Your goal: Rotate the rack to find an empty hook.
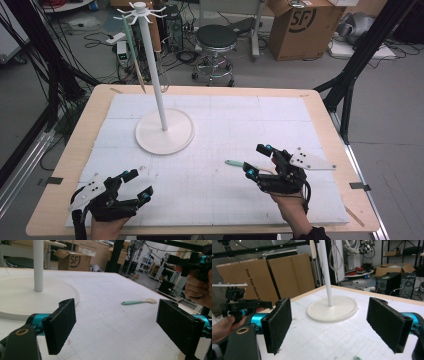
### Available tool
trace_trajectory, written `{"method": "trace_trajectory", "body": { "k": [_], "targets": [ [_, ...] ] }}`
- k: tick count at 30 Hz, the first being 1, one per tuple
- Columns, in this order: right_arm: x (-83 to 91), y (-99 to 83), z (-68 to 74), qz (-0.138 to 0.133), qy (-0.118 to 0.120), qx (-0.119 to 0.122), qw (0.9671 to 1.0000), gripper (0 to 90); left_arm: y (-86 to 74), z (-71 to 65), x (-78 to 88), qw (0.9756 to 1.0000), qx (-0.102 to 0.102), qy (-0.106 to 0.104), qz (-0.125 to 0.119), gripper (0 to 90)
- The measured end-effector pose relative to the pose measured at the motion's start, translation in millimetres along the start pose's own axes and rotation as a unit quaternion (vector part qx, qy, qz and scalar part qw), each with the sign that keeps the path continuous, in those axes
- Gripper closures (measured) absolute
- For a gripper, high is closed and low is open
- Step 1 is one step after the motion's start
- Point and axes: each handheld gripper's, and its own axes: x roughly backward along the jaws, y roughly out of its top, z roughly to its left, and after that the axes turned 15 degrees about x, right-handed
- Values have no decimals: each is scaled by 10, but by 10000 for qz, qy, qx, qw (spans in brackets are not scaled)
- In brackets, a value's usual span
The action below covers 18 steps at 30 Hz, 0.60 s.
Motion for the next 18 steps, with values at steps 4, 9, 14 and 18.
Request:
{"method": "trace_trajectory", "body": {
  "k": [4,9,14,18],
  "targets": [
    [47,-101,1,6,-26,-41,10000,196,-8,3,-11,10000,-12,19,45,166],
    [97,-180,9,-26,-55,-93,9999,196,-14,6,-18,10000,6,41,52,166],
    [135,-207,18,-23,-69,-68,10000,196,-16,8,-34,10000,-8,40,68,166],
    [151,-202,24,-48,-95,-42,9999,196,-18,4,-41,9999,-27,32,93,166]
  ]
}}
